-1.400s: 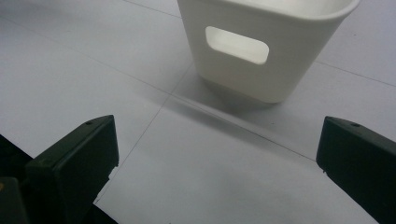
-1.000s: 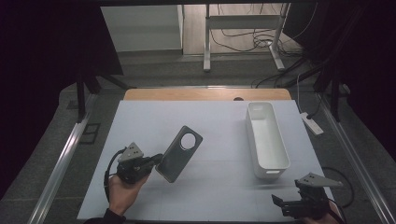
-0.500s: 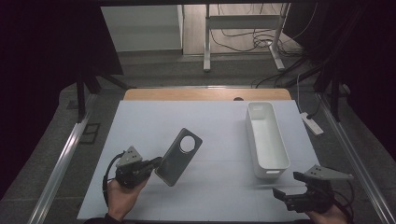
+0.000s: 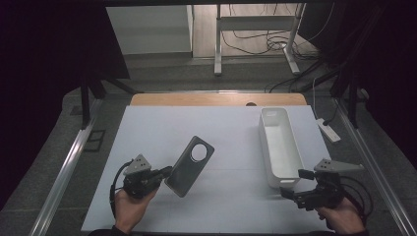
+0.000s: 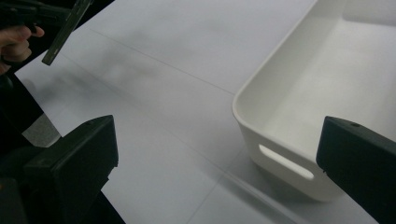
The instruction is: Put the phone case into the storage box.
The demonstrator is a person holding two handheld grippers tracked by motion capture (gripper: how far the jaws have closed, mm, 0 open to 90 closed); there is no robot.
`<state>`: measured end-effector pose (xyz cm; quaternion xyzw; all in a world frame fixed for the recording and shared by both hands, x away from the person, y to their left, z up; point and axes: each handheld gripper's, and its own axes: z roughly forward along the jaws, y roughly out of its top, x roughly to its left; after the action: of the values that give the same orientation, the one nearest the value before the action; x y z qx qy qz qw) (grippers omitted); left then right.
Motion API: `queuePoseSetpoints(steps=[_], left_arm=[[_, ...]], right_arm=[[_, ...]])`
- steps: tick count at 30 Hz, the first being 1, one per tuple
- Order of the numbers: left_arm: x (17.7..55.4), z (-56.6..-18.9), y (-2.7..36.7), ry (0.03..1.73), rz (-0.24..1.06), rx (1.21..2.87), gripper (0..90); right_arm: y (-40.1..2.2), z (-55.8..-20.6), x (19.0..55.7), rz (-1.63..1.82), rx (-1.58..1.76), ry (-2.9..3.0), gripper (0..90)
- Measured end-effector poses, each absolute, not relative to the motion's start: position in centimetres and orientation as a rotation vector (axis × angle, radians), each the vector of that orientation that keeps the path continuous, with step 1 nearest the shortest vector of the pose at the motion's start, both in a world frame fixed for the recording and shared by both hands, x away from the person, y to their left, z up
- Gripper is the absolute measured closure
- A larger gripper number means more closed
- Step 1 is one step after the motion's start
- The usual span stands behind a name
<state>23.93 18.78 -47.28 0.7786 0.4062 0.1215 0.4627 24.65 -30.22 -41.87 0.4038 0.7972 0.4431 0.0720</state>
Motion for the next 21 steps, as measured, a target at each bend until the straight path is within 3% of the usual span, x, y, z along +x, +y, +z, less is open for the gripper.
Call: queuePoseSetpoints(steps=[21], left_arm=[[24.5, -47.3, 18.1, 0.977, 0.290, 1.923, 89.2]], right_arm=[[-27.2, -41.8, 27.9, 1.373, 1.177, 2.506, 0.0]])
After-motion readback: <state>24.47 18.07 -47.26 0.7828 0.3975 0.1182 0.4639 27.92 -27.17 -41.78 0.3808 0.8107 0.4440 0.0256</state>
